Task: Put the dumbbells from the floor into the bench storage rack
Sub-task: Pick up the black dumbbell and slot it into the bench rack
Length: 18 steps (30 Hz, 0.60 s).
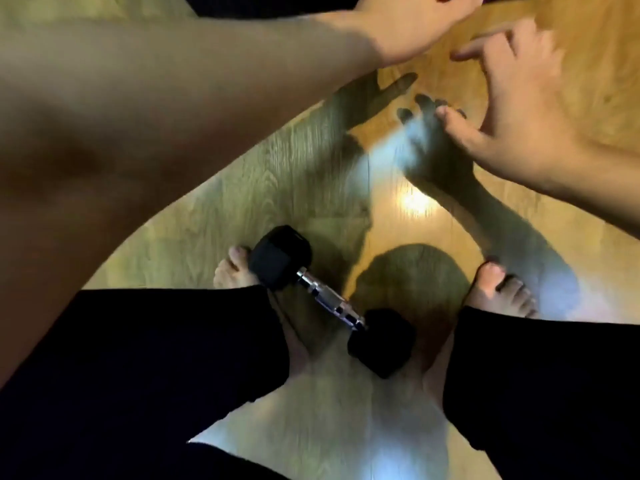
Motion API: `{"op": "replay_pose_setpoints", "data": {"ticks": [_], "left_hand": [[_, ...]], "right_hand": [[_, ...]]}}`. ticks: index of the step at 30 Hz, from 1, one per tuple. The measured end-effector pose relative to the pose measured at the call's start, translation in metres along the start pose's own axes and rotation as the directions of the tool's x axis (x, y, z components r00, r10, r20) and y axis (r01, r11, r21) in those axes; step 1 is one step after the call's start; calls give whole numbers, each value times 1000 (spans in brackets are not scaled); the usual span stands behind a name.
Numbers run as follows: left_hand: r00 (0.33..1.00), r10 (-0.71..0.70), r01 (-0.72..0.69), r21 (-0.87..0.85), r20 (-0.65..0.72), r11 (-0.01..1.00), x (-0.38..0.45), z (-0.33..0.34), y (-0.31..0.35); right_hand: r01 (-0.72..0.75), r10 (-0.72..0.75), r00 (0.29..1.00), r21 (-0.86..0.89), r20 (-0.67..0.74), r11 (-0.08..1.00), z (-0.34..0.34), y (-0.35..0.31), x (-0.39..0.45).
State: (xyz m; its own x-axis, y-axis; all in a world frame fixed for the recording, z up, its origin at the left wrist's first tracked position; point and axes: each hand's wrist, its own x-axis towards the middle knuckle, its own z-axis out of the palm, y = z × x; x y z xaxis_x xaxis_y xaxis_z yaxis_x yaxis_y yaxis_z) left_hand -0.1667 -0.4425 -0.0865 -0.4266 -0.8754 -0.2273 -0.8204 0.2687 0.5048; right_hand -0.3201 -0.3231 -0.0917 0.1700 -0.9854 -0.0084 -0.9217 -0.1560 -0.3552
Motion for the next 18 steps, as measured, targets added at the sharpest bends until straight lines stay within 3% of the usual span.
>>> {"op": "replay_pose_setpoints", "data": {"ticks": [5, 7, 11, 14, 18], "left_hand": [[1000, 1, 0, 141, -4, 990, -30, 9, -9], [1000, 10, -8, 141, -11, 990, -41, 11, -10], [974, 209, -212, 19, 91, 977, -65, 12, -13], [906, 349, -357, -9, 240, 934, -91, 17, -22], [762, 521, -575, 32, 386, 818, -116, 29, -47]], "right_hand": [[329, -358, 917, 173, 179, 928, 26, -50, -32], [455, -505, 833, 238, 225, 858, 35, -62, -41], [589, -687, 645, 356, 334, 726, 54, -78, -66], [623, -745, 552, 409, 374, 667, 62, -85, -81], [653, -779, 494, 427, 386, 625, 63, -88, -86]]}}
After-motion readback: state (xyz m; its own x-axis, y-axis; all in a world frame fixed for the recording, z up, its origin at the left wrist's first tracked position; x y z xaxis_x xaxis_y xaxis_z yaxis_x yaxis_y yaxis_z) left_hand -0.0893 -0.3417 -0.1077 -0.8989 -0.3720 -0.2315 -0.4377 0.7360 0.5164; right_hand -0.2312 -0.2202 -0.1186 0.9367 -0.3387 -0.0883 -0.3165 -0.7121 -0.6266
